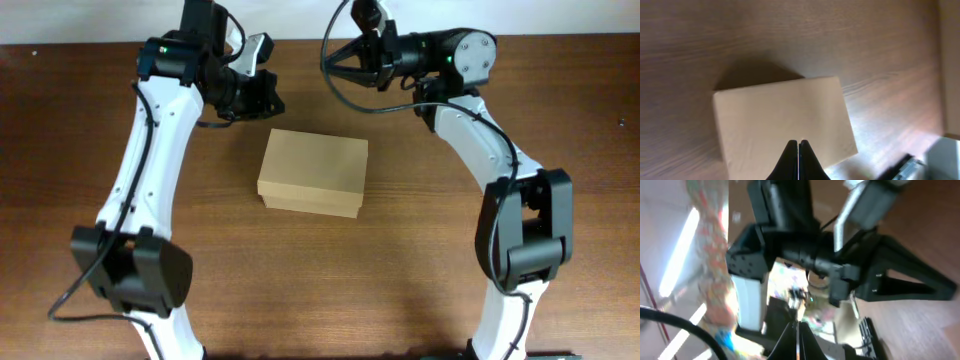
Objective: Pack container
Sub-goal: 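Release the lid and raise both grippers above the closed box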
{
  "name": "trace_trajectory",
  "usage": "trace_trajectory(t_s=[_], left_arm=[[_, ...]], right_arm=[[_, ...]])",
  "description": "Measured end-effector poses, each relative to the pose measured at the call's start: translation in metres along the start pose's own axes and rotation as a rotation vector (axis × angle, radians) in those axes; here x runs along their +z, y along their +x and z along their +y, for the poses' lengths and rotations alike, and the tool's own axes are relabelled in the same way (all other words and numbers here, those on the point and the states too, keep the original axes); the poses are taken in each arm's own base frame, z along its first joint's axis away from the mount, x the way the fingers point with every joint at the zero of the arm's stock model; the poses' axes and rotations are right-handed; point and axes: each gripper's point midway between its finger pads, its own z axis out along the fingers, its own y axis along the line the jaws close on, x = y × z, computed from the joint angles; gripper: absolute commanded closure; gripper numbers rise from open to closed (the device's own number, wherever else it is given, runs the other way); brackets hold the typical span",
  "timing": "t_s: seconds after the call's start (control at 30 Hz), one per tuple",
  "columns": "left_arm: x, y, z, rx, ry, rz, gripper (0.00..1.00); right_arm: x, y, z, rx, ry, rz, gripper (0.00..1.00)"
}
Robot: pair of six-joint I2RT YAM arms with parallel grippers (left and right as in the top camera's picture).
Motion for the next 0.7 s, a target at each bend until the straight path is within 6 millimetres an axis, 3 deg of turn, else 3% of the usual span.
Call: trace_trajectory(t_s=[0.17,0.37,0.53,0.7], left_arm=[[-0.027,0.005,-0.006,0.044,-0.122,-0.048,0.98],[-0.071,0.005,-0.013,0.070,-0.205,-0.155,0.98],[-0.100,0.009,-0.013,0.077,-0.273,-0.213,0.98],[-0.113,0.012,-0.011,0.077,-0.317,-0.239,0.98]], right_arm=[[0.035,0.028,0.035,-0.140,-0.032,0.088,0.96],[0.067,0.051,0.050,-0.225,-0.076,0.159,0.96],[0.072,0.055,0.053,-0.229,-0.082,0.173,0.96],[0.063,0.050,0.053,-0.223,-0.072,0.151,0.96]])
